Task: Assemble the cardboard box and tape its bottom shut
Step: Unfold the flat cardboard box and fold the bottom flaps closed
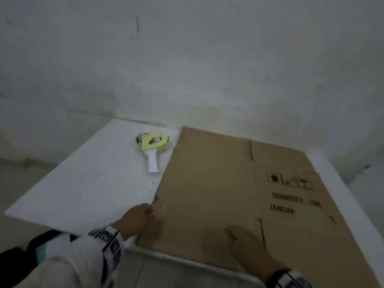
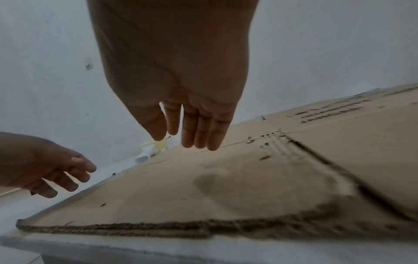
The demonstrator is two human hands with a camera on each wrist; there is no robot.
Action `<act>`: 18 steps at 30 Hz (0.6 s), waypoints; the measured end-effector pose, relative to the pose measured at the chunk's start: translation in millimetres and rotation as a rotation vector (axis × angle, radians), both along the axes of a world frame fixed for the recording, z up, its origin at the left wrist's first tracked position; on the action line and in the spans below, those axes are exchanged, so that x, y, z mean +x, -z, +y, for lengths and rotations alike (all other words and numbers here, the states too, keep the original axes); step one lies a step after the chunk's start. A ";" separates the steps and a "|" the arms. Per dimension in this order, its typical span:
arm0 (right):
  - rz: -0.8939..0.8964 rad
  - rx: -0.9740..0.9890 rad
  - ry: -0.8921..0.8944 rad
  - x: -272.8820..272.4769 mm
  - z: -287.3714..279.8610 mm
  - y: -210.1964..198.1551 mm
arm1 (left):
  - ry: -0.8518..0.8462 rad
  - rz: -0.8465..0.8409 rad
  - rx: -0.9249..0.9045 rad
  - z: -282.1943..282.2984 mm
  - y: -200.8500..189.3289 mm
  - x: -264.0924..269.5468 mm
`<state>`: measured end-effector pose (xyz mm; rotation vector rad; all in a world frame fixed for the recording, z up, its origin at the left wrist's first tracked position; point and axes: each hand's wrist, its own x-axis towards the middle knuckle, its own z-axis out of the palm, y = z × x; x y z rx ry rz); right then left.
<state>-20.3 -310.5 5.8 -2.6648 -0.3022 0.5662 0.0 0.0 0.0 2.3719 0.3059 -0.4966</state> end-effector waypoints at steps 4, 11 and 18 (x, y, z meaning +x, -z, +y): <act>0.045 -0.068 -0.054 27.6 32.4 12.6 | -0.090 0.049 0.051 7.0 13.1 24.2; 0.054 -0.122 0.055 58.1 78.3 23.2 | -0.153 0.101 0.203 -0.8 40.3 39.3; 0.061 -0.197 0.061 53.0 107.4 37.3 | -0.209 0.112 0.108 -2.2 42.9 45.4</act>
